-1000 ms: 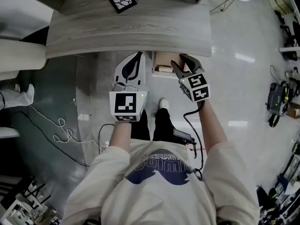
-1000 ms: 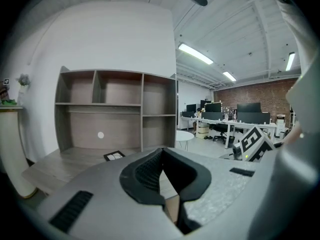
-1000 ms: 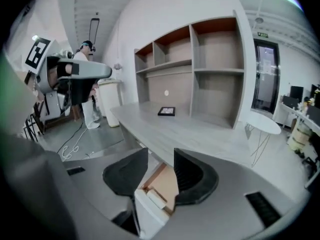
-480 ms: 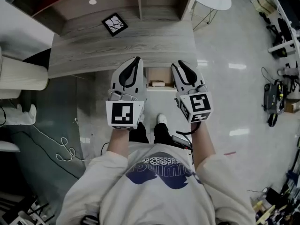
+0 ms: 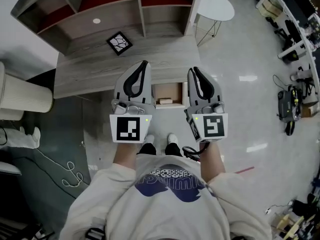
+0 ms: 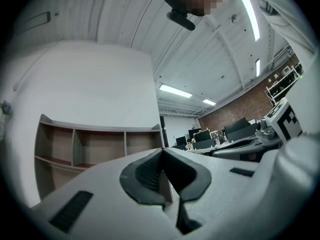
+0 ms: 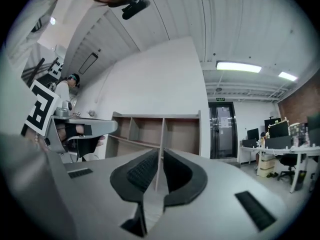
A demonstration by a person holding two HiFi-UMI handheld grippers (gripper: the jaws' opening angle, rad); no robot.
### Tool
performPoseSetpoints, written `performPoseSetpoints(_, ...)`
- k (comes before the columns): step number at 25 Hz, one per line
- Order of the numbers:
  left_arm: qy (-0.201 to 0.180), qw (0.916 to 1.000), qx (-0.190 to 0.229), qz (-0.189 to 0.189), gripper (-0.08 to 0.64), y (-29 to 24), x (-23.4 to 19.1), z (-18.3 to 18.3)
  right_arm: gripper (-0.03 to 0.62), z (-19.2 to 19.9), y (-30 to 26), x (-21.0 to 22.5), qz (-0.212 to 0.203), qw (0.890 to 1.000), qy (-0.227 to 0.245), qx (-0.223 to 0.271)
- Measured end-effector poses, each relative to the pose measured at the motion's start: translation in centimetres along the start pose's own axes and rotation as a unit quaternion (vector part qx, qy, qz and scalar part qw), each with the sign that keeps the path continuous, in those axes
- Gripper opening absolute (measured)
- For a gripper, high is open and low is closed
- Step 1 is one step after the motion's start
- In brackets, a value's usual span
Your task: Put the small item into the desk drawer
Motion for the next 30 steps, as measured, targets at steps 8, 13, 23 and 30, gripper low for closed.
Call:
performPoseSetpoints(8,-0.022,0.9978,0.062,-0.003,0.008,0.8,-0.5,-2.5,0.015,-2.7,1.3,0.5,0.032,0.997,0.038,0.061)
performPoseSetpoints(13,-0.047,0.9954,0.083,-0.002,0.008,1.3,-1.0,-3.5,0.012,-3.4,1.7,0.3,0.038,0.996,0.041,0.073)
performPoseSetpoints(23,-0.052,0.9956,0.077,-0.004,0.008,1.5,-1.0,-3.2,-0.002,-3.4,1.8,0.2,0.05,0.995,0.042,0.071)
performPoseSetpoints(30,-0.048,0.996,0.075,-0.01,0.008,1.4,-1.2,-3.1,-0.003,-3.2,1.7,0.3,0.058,0.995,0.043,0.065)
Point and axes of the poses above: the fingertips, and each gripper's own axes: y backward along the fingers, x to its right, z out of its underside, the point moved 8 cm from there along y, backward along the fingers, and after that the axes turned 2 degrees about y, right-handed, at the moved point
